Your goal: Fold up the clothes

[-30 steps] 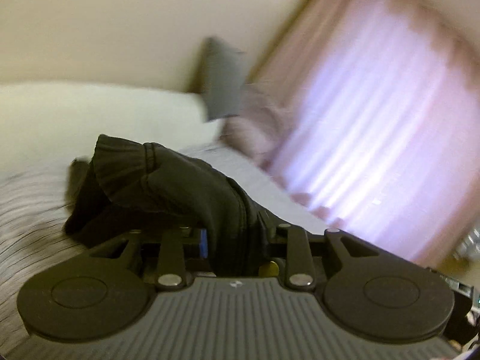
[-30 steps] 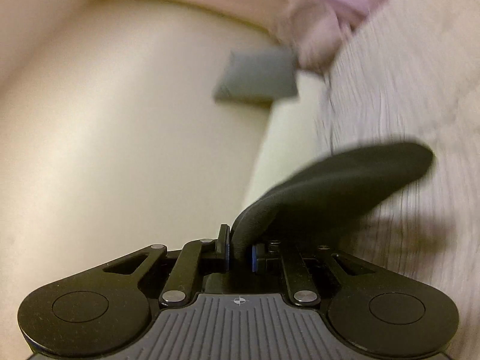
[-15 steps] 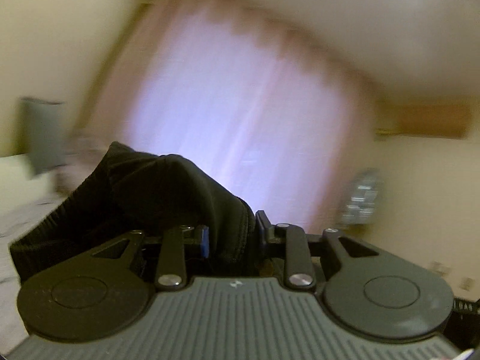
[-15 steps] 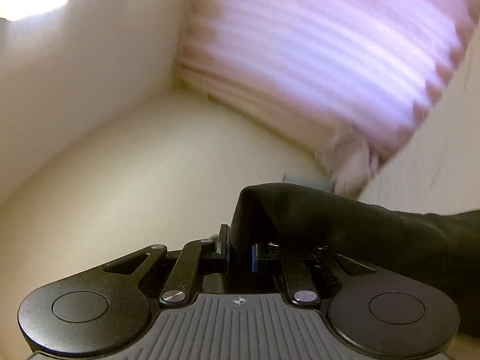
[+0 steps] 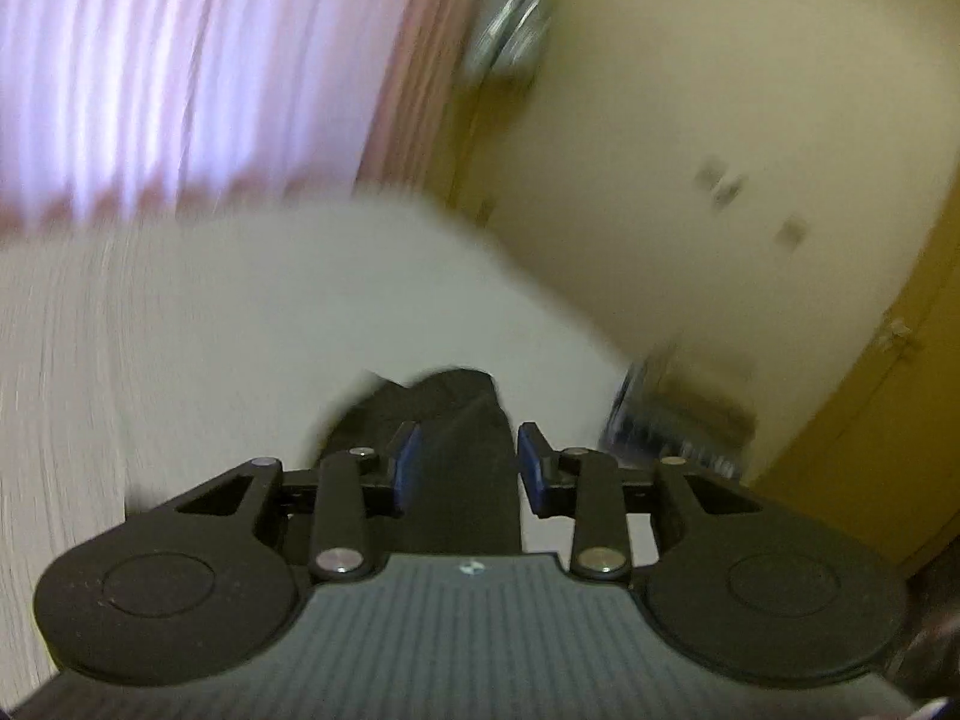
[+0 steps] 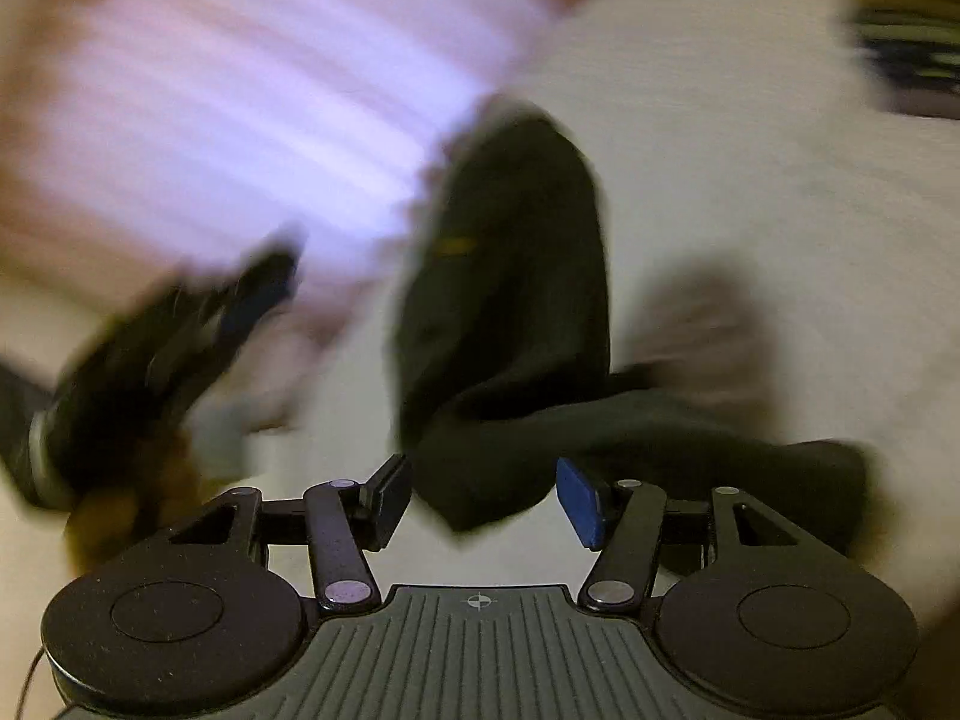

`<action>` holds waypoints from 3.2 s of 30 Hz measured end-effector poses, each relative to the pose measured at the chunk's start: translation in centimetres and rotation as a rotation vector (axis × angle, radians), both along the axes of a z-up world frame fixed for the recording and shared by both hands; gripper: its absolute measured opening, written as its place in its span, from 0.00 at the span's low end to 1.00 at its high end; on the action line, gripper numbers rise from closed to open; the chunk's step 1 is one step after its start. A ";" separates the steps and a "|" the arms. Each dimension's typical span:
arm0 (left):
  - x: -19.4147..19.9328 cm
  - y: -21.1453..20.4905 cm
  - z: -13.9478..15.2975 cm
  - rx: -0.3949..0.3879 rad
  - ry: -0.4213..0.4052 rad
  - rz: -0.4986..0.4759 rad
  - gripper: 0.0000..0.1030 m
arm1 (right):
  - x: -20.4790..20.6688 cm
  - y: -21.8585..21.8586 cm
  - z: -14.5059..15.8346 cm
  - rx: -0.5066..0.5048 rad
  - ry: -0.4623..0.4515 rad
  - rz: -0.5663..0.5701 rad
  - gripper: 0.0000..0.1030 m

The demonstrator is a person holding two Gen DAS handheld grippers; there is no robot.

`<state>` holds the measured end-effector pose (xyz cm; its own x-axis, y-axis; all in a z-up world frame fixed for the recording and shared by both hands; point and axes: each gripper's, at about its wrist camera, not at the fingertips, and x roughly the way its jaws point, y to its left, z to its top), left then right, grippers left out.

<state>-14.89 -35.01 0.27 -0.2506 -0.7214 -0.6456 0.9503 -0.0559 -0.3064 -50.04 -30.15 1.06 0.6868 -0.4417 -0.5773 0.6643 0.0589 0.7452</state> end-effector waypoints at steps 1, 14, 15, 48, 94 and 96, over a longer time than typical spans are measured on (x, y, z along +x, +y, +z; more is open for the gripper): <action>-1.4 0.9 -1.8 0.071 -0.011 0.022 0.28 | -1.6 0.3 -0.2 -0.002 0.038 -0.035 0.56; -1.8 13.6 -10.0 0.410 -0.203 0.107 0.34 | 3.4 5.4 -5.3 -0.002 0.632 0.107 0.56; -1.5 14.2 -9.7 0.404 -0.211 0.111 0.36 | 4.7 5.8 -6.1 0.012 0.641 0.121 0.56; -2.5 19.5 -6.9 0.316 -0.269 0.254 0.52 | 10.1 8.0 -11.7 -0.026 0.718 0.256 0.56; -11.0 19.2 -11.9 0.560 -0.120 0.639 0.53 | -0.9 -4.1 -18.5 0.030 0.784 0.635 0.56; -9.8 18.5 -12.0 0.556 -0.106 0.624 0.53 | -0.3 -4.6 -18.3 0.036 0.788 0.619 0.56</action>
